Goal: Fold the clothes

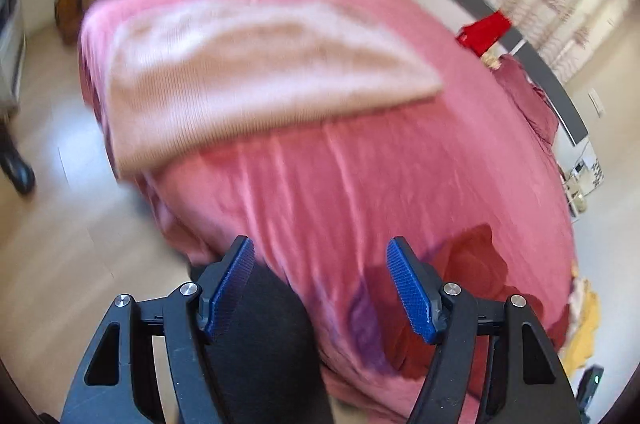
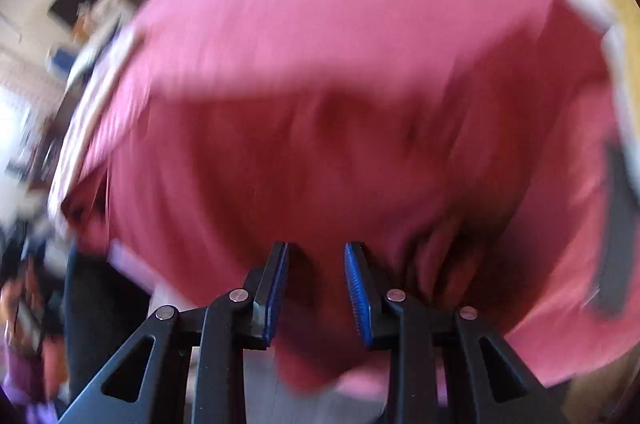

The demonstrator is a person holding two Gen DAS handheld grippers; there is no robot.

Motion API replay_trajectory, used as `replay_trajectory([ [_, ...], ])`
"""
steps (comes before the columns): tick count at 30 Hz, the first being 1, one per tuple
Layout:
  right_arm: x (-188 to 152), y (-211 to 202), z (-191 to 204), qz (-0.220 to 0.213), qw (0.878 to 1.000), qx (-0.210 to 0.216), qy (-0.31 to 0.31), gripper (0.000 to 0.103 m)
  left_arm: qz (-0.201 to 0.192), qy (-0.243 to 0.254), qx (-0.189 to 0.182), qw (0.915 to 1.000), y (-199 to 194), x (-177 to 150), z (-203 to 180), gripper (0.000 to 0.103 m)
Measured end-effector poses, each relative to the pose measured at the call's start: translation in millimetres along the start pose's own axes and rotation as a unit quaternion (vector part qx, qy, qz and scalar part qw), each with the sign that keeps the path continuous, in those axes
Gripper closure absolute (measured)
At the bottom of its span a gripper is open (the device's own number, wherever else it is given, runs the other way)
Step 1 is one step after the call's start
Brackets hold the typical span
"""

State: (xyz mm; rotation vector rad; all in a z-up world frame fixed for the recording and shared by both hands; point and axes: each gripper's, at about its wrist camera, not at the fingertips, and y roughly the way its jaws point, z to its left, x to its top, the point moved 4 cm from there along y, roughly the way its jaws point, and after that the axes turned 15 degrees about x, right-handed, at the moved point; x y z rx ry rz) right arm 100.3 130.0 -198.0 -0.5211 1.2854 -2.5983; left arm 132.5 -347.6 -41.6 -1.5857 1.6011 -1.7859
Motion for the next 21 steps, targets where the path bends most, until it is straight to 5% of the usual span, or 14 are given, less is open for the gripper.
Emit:
replay_trajectory([
  [3, -33.4, -6.9, 2.6, -0.047, 0.999, 0.010, -0.026, 0.074, -0.047, 0.024, -0.014, 0.9985, -13.9, 7.5, -17.0, 0.022],
  [6, -47.2, -12.4, -5.5, -0.057, 0.997, 0.041, 0.021, 0.074, -0.021, 0.095, -0.056, 0.9936, -3.4, -4.1, -61.1, 0.022],
  [12, -24.3, -61.1, 7.4, -0.110, 0.993, 0.041, -0.007, 0.074, 0.009, 0.254, -0.147, 0.9558, 9.0, -39.6, -185.7, 0.022],
  [16, 10.5, -78.7, 5.4, -0.126, 0.991, 0.024, -0.030, 0.074, 0.016, 0.383, -0.196, 0.9024, 7.2, -63.1, -267.7, 0.022],
  [21, 32.2, -70.8, -27.8, -0.087, 0.996, 0.011, 0.001, 0.074, 0.047, 0.510, -0.216, 0.8313, 21.6, -86.9, -328.0, 0.022],
])
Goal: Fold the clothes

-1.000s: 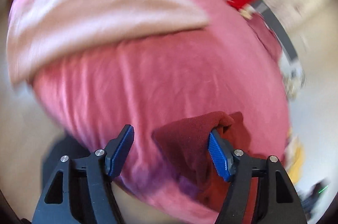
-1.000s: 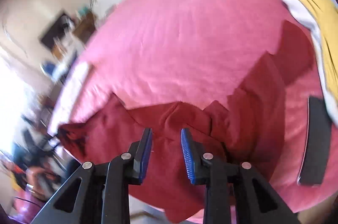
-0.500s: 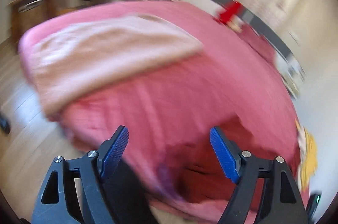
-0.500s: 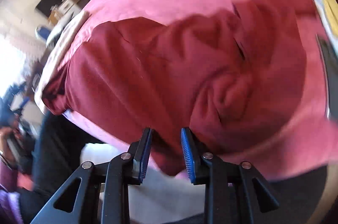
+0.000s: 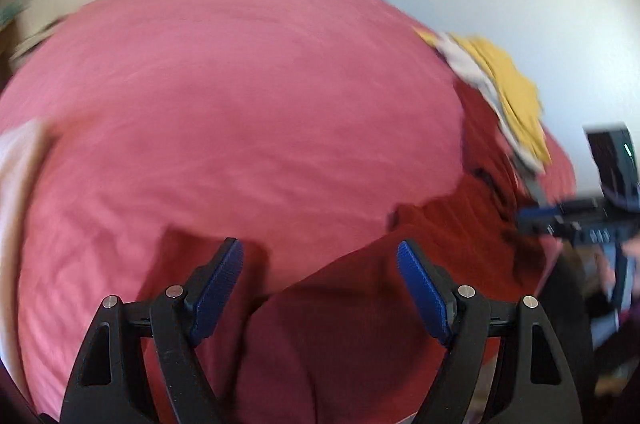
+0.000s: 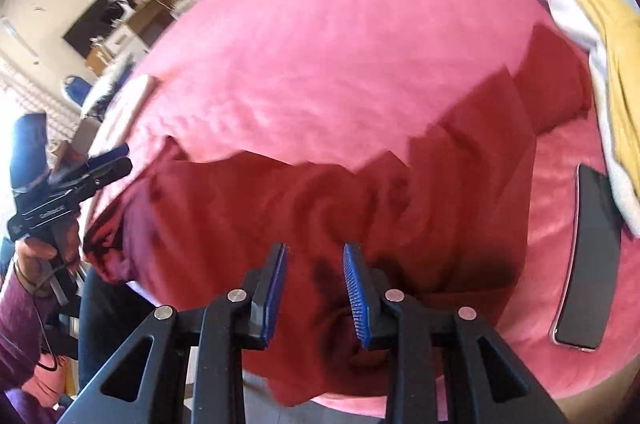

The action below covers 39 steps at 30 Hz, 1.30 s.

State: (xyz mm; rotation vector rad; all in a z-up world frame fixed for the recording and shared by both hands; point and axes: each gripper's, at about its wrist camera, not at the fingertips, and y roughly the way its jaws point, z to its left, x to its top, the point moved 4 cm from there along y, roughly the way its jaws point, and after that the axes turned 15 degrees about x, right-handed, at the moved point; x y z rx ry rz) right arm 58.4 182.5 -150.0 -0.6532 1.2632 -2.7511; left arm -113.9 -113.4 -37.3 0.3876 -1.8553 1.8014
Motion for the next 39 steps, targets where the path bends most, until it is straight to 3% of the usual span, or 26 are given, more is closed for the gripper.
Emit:
replay_trajectory([
  [3, -1.8, 6.6, -15.0, 0.023, 1.000, -0.002, 0.020, 0.074, 0.050, 0.034, -0.030, 0.9977, 20.5, 1.0, -6.2, 0.022],
  [5, -6.4, 6.0, -21.3, 0.022, 0.999, 0.008, 0.028, 0.074, 0.062, 0.042, -0.034, 0.9966, 27.2, -0.5, -5.6, 0.022],
  [9, -16.7, 14.2, -29.6, 0.030, 0.998, 0.022, 0.045, 0.074, 0.107, 0.043, -0.130, 0.9847, 32.0, -9.2, -13.8, 0.022],
  [13, -25.3, 14.6, -40.5, 0.048, 0.996, 0.045, 0.052, 0.073, 0.129, 0.084, -0.132, 0.9793, 37.5, -18.4, -22.2, 0.022],
  [18, -25.0, 15.1, -46.2, 0.050, 0.992, 0.091, 0.068, 0.071, 0.144, 0.089, -0.158, 0.9729, 41.2, -22.2, -32.4, 0.022],
  [21, -19.1, 23.5, -48.5, 0.052, 0.989, 0.107, 0.082, 0.071, 0.143, 0.088, -0.155, 0.9735, 46.7, -17.5, -42.5, 0.024],
  [22, -17.6, 27.5, -48.9, 0.055, 0.989, 0.105, 0.084, 0.071, 0.145, 0.087, -0.151, 0.9739, 48.6, -15.8, -44.6, 0.027],
  [23, -16.2, 29.8, -47.5, 0.053, 0.991, 0.099, 0.077, 0.077, 0.145, 0.088, -0.145, 0.9748, 49.3, -16.6, -45.4, 0.041],
  [26, -12.3, 21.7, -34.3, 0.022, 0.994, 0.094, 0.047, 0.094, 0.127, 0.091, -0.128, 0.9794, 37.9, -17.7, -43.5, 0.063],
  [30, -9.5, -2.1, -16.6, -0.039, 0.991, 0.118, 0.054, 0.096, 0.087, 0.105, -0.093, 0.9862, 12.2, -17.3, -45.8, 0.084],
  [34, -7.5, -30.4, -3.3, -0.107, 0.980, 0.147, 0.082, 0.097, 0.037, 0.069, -0.055, 0.9954, -23.7, -4.5, -30.7, 0.089],
  [36, -4.6, -49.0, 3.5, -0.148, 0.969, 0.174, 0.098, 0.097, 0.005, 0.028, -0.059, 0.9979, -45.5, 6.5, -15.6, 0.089],
  [39, 4.8, -71.9, 19.1, -0.184, 0.946, 0.246, 0.107, 0.097, -0.034, 0.015, -0.052, 0.9979, -72.4, 17.1, -6.6, 0.089],
])
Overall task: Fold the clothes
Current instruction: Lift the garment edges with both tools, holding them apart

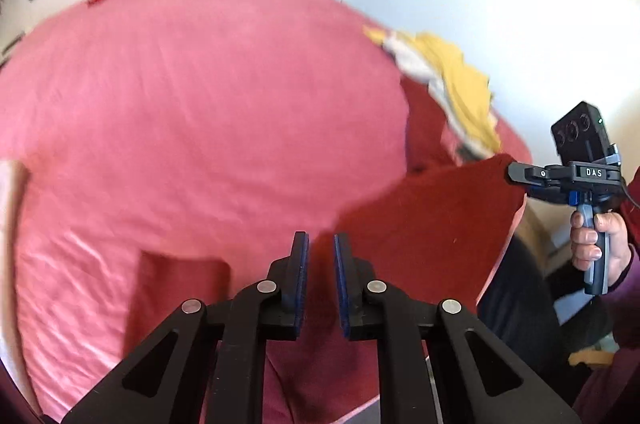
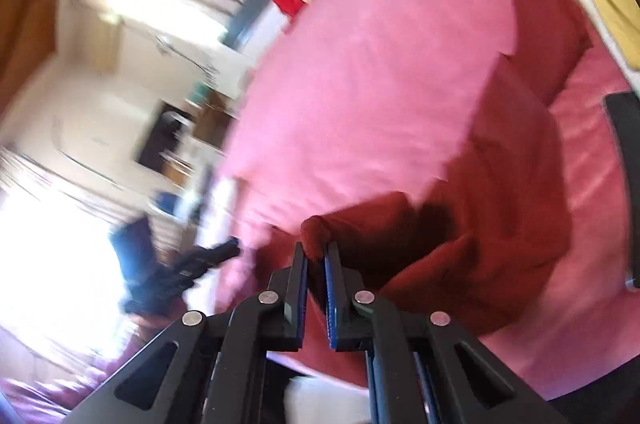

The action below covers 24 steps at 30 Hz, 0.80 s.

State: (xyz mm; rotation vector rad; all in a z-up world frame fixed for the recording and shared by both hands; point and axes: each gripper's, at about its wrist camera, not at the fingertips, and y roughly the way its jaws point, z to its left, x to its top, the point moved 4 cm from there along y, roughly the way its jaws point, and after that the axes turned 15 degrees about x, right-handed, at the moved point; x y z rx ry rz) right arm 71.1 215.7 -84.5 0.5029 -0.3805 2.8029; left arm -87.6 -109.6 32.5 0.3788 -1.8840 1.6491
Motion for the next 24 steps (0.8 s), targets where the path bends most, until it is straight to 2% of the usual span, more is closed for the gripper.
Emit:
replay_trajectory([
  [2, 6.1, 0.0, 20.8, -0.006, 0.999, 0.040, -0.004, 0.097, -0.020, 0.001, 0.005, 0.9998, -17.2, 5.8, 0.1, 0.089],
  [4, 10.9, 2.6, 42.3, -0.004, 0.997, 0.075, -0.013, 0.098, -0.034, 0.005, -0.008, 0.9994, -31.3, 5.3, -11.5, 0.087],
  [5, 12.1, 4.6, 53.8, -0.002, 0.995, 0.100, -0.018, 0.098, -0.037, 0.007, -0.019, 0.9991, -36.3, 3.7, -22.7, 0.081],
  [6, 12.1, 7.0, 68.1, 0.001, 0.992, 0.124, -0.025, 0.098, -0.048, 0.008, -0.032, 0.9983, -43.2, 0.3, -36.7, 0.071],
  [7, 11.5, 11.4, 82.6, 0.008, 0.991, 0.129, -0.040, 0.098, -0.065, 0.008, -0.045, 0.9968, -49.7, -4.9, -49.2, 0.064],
  [8, 10.4, 18.4, 93.2, 0.020, 0.992, 0.111, -0.058, 0.098, -0.080, 0.008, -0.055, 0.9953, -54.9, -10.1, -60.5, 0.053],
  [9, 8.5, 24.3, 97.4, 0.034, 0.994, 0.080, -0.072, 0.098, -0.083, 0.007, -0.055, 0.9950, -54.7, -15.2, -67.5, 0.047],
  [11, 4.7, 32.1, 95.4, 0.042, 0.994, 0.011, -0.100, 0.089, -0.070, -0.005, -0.053, 0.9961, -45.4, -28.7, -75.3, 0.047],
  [13, 0.2, 32.4, 76.7, 0.046, 0.994, -0.031, -0.091, 0.077, -0.042, -0.032, -0.044, 0.9977, -28.4, -43.2, -70.5, 0.047],
  [16, -7.0, 22.5, 35.7, 0.054, 0.992, -0.092, -0.066, 0.076, 0.001, -0.076, -0.025, 0.9968, -2.6, -60.7, -52.7, 0.047],
  [19, -15.7, 14.2, -1.3, 0.083, 0.979, -0.171, -0.067, 0.071, 0.019, -0.098, 0.013, 0.9949, 15.4, -63.3, -25.0, 0.043],
  [21, -23.2, 14.8, -13.9, 0.113, 0.974, -0.186, -0.070, 0.068, 0.013, -0.077, 0.051, 0.9957, 27.3, -55.1, -6.5, 0.034],
  [22, -27.8, 16.0, -17.8, 0.130, 0.971, -0.185, -0.071, 0.065, 0.014, -0.064, 0.058, 0.9962, 32.6, -52.0, -1.2, 0.030],
  [24, -34.8, 20.5, -25.4, 0.159, 0.966, -0.191, -0.076, 0.062, 0.036, -0.026, 0.040, 0.9982, 52.2, -45.5, 6.6, 0.028],
])
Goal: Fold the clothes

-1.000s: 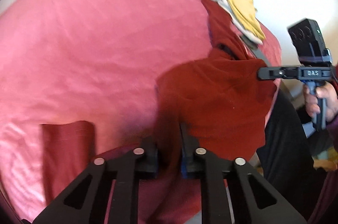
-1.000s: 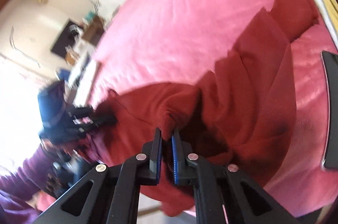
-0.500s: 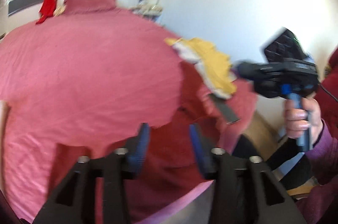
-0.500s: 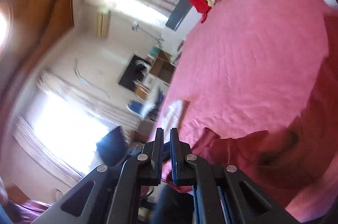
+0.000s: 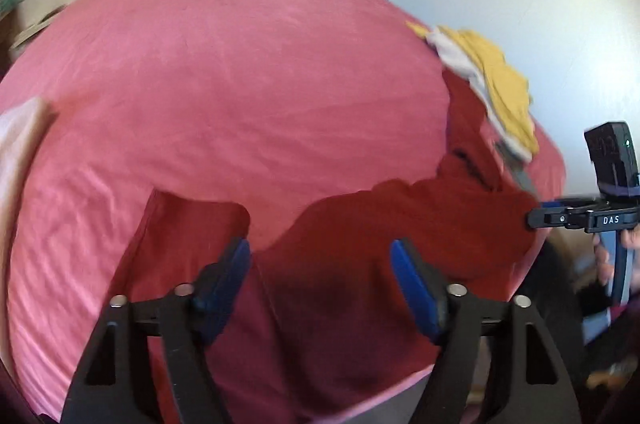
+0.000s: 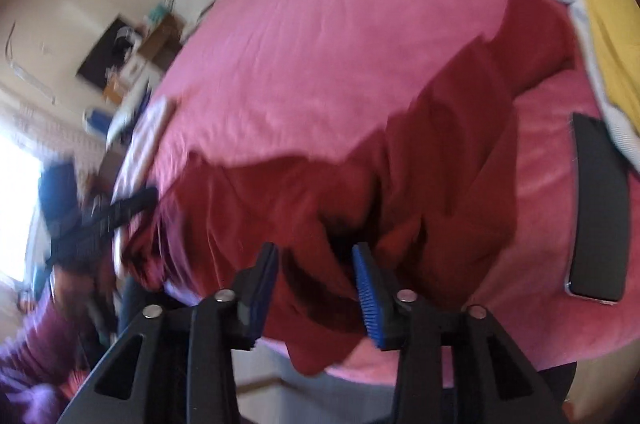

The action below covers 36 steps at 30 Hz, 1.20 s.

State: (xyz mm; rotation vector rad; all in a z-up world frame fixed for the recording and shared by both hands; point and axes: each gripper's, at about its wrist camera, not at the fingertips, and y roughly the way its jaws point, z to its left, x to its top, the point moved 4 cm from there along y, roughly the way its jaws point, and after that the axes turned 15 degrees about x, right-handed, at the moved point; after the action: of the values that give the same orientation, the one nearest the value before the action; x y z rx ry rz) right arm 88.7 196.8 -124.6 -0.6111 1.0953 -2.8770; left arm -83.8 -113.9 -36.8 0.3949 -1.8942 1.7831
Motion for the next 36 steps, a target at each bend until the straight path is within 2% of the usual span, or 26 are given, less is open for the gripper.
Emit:
replay_trajectory([
  [3, -4.0, 14.4, -12.0, 0.033, 0.999, -0.009, -0.005, 0.062, 0.043, 0.057, -0.049, 0.9963, 28.0, 7.0, -9.5, 0.028],
  [5, -4.6, 24.2, -17.0, 0.058, 0.998, -0.001, -0.014, 0.060, 0.064, 0.087, -0.061, 0.9923, 40.3, 3.1, -17.5, 0.028],
  [8, -5.0, 41.0, -20.7, 0.096, 0.995, -0.015, -0.019, 0.061, 0.084, 0.128, -0.061, 0.9864, 55.2, -4.6, -30.4, 0.028],
  [9, -4.5, 45.7, -20.9, 0.097, 0.995, -0.014, -0.014, 0.064, 0.086, 0.123, -0.061, 0.9868, 57.7, -4.6, -32.7, 0.034],
  [10, -3.1, 47.6, -21.1, 0.091, 0.996, -0.007, -0.004, 0.085, 0.087, 0.117, -0.063, 0.9873, 59.7, -4.5, -34.4, 0.040],
  [11, 0.0, 44.6, -21.5, 0.074, 0.997, 0.011, 0.013, 0.097, 0.088, 0.105, -0.066, 0.9884, 59.3, -3.4, -33.8, 0.056],
  [12, 3.2, 40.8, -20.9, 0.055, 0.997, 0.036, 0.033, 0.097, 0.085, 0.096, -0.062, 0.9898, 56.8, -2.2, -33.5, 0.077],
  [13, 6.5, 35.5, -17.7, 0.035, 0.995, 0.079, 0.056, 0.098, 0.079, 0.095, -0.058, 0.9906, 54.0, -0.5, -35.1, 0.083],
  [15, 14.7, 25.8, -8.2, 0.002, 0.979, 0.174, 0.102, 0.098, 0.062, 0.107, -0.041, 0.9915, 44.1, 6.4, -42.7, 0.094],
  [16, 20.7, 21.9, -3.1, -0.015, 0.964, 0.232, 0.127, 0.098, 0.053, 0.101, -0.040, 0.9927, 37.9, 13.5, -43.5, 0.096],
  [18, 38.5, 13.6, 9.0, -0.051, 0.927, 0.334, 0.161, 0.098, 0.019, 0.054, -0.059, 0.9967, 19.6, 38.0, -40.5, 0.096],
  [21, 73.1, -8.3, 33.2, -0.097, 0.885, 0.426, 0.160, 0.098, -0.054, -0.006, -0.085, 0.9949, -25.5, 84.0, -26.9, 0.096],
  [23, 100.9, -35.3, 56.0, -0.130, 0.861, 0.473, 0.133, 0.098, -0.101, -0.006, -0.077, 0.9919, -57.9, 112.4, -24.0, 0.096],
  [24, 113.9, -51.0, 67.1, -0.145, 0.851, 0.491, 0.118, 0.098, -0.126, -0.002, -0.071, 0.9895, -75.6, 127.3, -23.2, 0.096],
  [28, 154.8, -115.4, 104.1, -0.196, 0.827, 0.523, 0.062, 0.098, -0.209, 0.011, -0.063, 0.9757, -146.3, 187.1, -24.6, 0.096],
  [32, 186.6, -193.1, 150.4, -0.237, 0.813, 0.532, -0.007, 0.098, -0.285, 0.033, -0.058, 0.9564, -218.2, 251.6, -41.7, 0.096],
  [36, 194.5, -277.1, 197.7, -0.270, 0.804, 0.524, -0.079, 0.098, -0.337, 0.052, -0.073, 0.9374, -275.1, 316.5, -85.8, 0.096],
])
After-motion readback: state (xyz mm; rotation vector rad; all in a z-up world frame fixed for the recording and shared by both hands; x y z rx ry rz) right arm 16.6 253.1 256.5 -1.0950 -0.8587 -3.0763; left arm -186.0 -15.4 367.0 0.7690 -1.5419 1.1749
